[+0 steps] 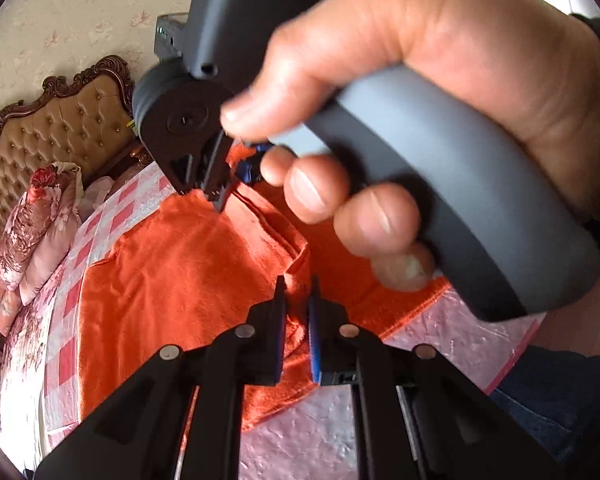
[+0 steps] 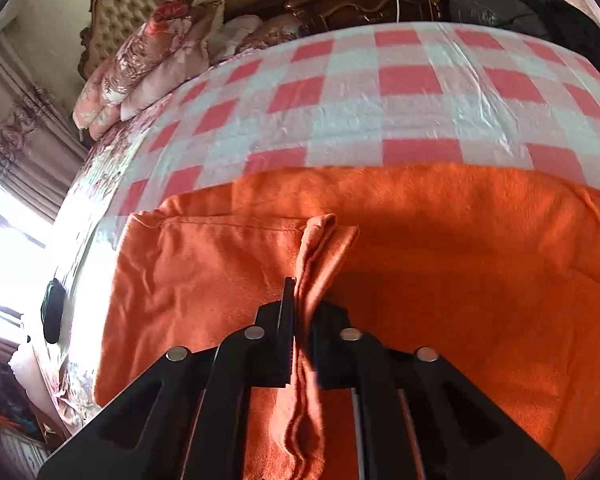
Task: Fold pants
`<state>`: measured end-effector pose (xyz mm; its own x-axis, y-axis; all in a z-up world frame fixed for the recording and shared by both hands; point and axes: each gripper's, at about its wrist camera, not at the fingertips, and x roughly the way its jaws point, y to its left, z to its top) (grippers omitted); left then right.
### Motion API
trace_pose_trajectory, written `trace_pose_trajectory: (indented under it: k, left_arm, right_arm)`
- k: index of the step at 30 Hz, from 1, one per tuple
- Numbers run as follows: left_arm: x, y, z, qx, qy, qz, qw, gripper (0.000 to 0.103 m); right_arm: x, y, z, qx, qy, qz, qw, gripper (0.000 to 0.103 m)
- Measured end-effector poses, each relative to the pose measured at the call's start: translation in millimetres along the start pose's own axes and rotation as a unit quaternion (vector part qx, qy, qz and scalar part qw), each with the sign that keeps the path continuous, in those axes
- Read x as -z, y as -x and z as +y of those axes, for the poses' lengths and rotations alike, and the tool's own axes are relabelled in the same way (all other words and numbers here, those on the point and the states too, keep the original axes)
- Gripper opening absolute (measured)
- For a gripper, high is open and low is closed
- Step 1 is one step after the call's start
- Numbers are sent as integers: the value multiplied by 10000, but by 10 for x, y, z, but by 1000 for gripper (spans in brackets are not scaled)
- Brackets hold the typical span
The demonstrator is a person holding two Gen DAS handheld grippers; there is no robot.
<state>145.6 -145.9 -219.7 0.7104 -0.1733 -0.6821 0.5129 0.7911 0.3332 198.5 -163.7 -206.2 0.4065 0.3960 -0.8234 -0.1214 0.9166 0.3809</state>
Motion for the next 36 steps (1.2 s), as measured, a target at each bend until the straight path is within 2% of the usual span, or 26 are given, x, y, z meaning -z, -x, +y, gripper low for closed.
trace_pose_trajectory:
  k: [2,3,6,7,8,11,12,15,20,25,36]
  left_arm:
    - [12,-12,-12,23,55,23,10000,9]
    - [6,-16,-20,20,62,22,10000,9]
    - [10,-27,-57,13,72,11,10000,9]
    - [21,-26,-76,10,70,14,10000,9]
    - [17,-35,-78,5,56,13,10000,9]
    - [29,-53,-23,-45,12,-20,10000,9]
    - [34,-73,-22,-43,2,2,10000,9]
    - [58,-79,-51,-112,-78,-35,9999,9]
    - [52,-24,-36,-62,-28,-85,9999,9]
    - [70,59,-51,-24,9,-217,9998,9]
    - [77,27,-101,38,11,-105,9999,11]
  right_arm:
    - [-13,46,-47,-26,-113,-73,9999,33]
    - [-40,70,-73,35,-172,-153,9997,38]
    - [-97,89,-122,6,-186,-247,9995,39]
    - [-110,80,-122,-17,-163,-239,9996,36]
    - [-128,72,-128,-55,-154,-253,9995,18]
    - [-117,56,-270,-383,-461,-229,9979,11]
    - [-118,57,-341,-579,-613,-224,9962,10]
    - [-92,66,-405,-729,-719,-235,9945,10]
    - [-84,82,-354,-619,-645,-236,9957,10]
    - [-109,213,-182,-197,-324,-373,9986,9]
    - [-15,123,-46,573,173,-363,9975,9]
